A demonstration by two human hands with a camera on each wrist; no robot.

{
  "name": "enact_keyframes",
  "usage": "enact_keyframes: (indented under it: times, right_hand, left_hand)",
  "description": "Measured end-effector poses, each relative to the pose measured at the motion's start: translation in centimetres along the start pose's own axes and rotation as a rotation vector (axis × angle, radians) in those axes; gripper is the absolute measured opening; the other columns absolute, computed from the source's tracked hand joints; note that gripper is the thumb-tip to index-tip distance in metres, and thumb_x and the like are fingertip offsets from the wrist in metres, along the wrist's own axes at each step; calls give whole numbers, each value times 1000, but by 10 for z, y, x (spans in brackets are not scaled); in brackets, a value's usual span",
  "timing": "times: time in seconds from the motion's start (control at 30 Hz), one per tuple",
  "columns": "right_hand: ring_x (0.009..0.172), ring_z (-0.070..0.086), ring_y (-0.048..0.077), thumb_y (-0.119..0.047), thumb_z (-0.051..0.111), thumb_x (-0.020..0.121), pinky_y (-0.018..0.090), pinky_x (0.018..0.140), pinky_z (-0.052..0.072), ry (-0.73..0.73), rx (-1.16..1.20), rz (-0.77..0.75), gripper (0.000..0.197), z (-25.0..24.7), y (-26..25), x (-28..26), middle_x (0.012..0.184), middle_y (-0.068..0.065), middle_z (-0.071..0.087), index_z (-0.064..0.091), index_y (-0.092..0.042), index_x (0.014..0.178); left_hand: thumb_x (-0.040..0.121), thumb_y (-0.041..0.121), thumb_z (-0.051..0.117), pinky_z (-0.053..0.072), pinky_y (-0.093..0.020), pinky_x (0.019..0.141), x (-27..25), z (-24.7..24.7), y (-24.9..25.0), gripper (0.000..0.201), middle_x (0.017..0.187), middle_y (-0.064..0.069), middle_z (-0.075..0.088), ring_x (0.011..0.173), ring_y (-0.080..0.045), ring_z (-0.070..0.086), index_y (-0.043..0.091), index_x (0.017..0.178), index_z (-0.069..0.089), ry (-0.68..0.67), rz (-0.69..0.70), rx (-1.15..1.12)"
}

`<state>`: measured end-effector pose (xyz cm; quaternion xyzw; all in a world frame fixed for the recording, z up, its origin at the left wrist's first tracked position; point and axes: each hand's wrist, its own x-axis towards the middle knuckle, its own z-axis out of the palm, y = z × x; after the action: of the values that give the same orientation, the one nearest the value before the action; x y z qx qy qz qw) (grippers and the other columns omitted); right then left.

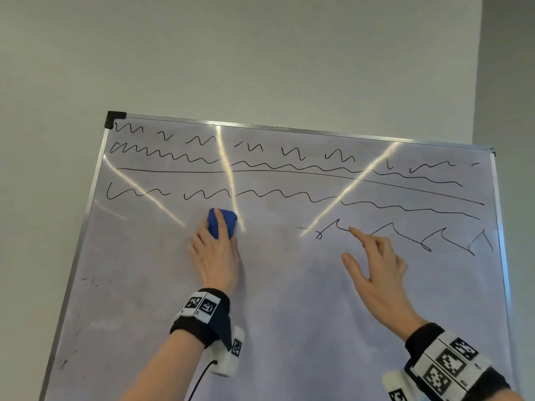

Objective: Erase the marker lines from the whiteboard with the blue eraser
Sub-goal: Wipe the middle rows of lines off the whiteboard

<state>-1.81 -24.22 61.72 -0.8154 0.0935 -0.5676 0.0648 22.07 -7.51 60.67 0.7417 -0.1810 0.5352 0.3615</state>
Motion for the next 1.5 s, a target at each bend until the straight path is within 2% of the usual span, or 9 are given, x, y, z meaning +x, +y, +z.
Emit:
enact_keyframes:
  times: [0.2,0.33,0.5,0.63,0.83,0.97,1.23,1.4,1.5]
  right_hand:
    - [104,35,-2,-36,48,94,25,99,10,29,-10,18,43,3,-10,1,109,-14,35,38,-39,136]
    - [104,37,1,-30,52,94,25,100,10,32,-14,7,45,3,-11,2,108,-11,36,38,-38,136]
    - [107,37,5,-31,51,94,27,100,9,16,42,26,43,-5,5,11,109,-8,37,38,-39,134]
    - [106,36,3,-41,45,93,23,97,8,-2,69,-1,42,-17,23,14,108,-9,37,38,-40,134]
    - [108,38,4,-43,43,91,28,101,10,-1,117,-11,44,-32,51,21,110,-9,36,37,-41,134]
    - [108,38,7,-46,39,88,28,101,10,-33,121,-34,48,-35,62,20,109,-9,36,38,-38,135]
    - [106,27,-11,-32,48,96,30,101,15,-18,156,-108,40,-35,78,21,108,-10,35,39,-38,134]
    - [110,36,9,1,49,83,30,88,20,-91,-24,-234,65,4,65,24,131,-11,41,36,-35,136]
    - [127,35,18,-1,61,69,40,91,32,-206,-167,-394,79,31,53,20,149,-7,34,35,-27,139]
  left_hand:
    - [68,10,74,45,-38,66,-31,14,88,77,109,-19,55,76,-31,50,10,139,42,-91,418,-15]
    - [63,9,76,42,-36,62,-35,14,85,83,113,-15,56,77,-29,48,14,139,41,-104,601,8]
    - [69,15,77,46,-42,66,-13,3,30,77,114,-22,55,79,-37,52,8,138,44,-32,292,-57]
    - [73,22,76,45,-44,69,-12,4,62,82,115,-26,52,84,-38,51,9,141,32,-79,69,-62]
    - [62,8,76,45,-37,64,-49,21,150,83,114,-18,55,77,-31,48,10,138,42,-113,353,8]
    - [61,10,79,43,-36,64,-67,21,135,89,126,-14,48,81,-29,43,13,140,38,-109,525,85]
    - [62,11,83,45,-43,66,-35,9,96,85,117,-19,55,81,-37,50,8,137,44,-71,92,-4]
    - [59,13,83,49,-34,61,-55,6,126,104,99,-2,61,75,-23,56,12,146,27,-191,322,-143]
    - [75,18,74,47,-33,80,-53,1,108,102,119,-6,53,97,-25,56,23,150,6,-308,367,-274]
